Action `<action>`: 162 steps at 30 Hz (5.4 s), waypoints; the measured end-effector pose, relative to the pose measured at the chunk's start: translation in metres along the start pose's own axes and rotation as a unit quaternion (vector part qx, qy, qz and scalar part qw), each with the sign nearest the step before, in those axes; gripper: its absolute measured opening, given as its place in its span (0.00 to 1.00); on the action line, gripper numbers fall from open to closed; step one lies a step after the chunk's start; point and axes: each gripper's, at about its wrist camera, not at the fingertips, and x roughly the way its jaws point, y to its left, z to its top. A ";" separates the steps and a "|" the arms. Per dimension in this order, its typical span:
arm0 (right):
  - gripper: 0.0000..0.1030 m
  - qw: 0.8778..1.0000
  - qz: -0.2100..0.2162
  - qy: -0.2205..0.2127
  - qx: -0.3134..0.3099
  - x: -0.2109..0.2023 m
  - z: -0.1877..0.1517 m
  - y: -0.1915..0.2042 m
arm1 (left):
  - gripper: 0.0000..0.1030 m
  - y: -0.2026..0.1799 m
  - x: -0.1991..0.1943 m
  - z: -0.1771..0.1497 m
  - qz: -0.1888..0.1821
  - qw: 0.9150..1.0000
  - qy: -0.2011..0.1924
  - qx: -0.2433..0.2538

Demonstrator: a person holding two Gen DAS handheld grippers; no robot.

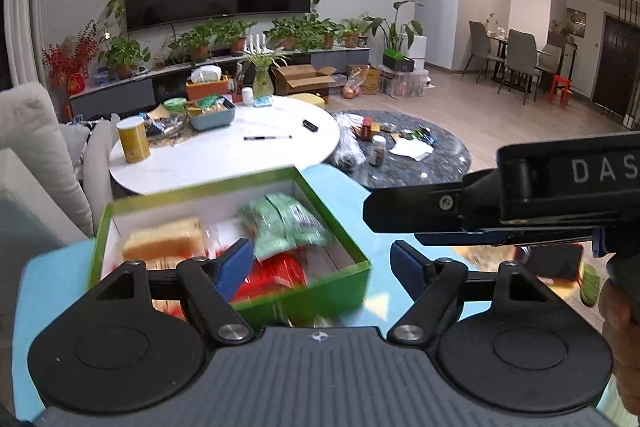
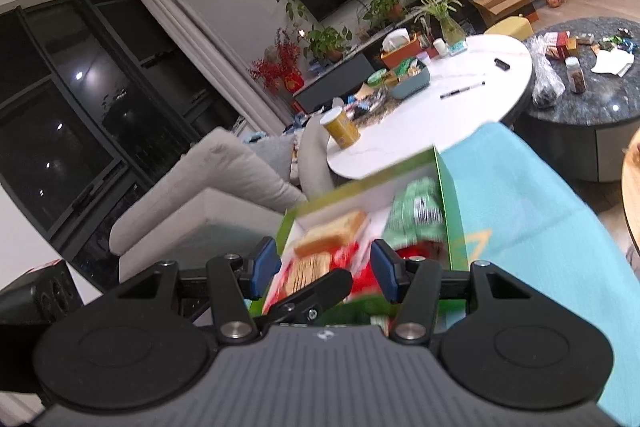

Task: Organize snacks
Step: 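Withdraw the right gripper from the box toward the red chip bag, then lower the right gripper onto the red-and-yellow chip bag and close it, then carry the chip bag with the right gripper into the green box and release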

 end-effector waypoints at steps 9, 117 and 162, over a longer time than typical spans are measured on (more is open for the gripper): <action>0.56 0.999 -0.013 0.022 0.030 -0.029 -0.040 -0.014 | 0.72 -0.017 -0.026 -0.046 -0.036 0.999 0.019 -0.021; 0.47 0.999 0.027 0.025 -0.022 0.084 0.018 0.003 | 0.58 0.050 0.052 0.026 -0.002 0.999 0.021 0.025; 0.53 0.999 -0.024 -0.004 -0.031 0.041 0.013 0.008 | 0.80 0.072 0.006 0.009 0.041 0.999 -0.004 -0.023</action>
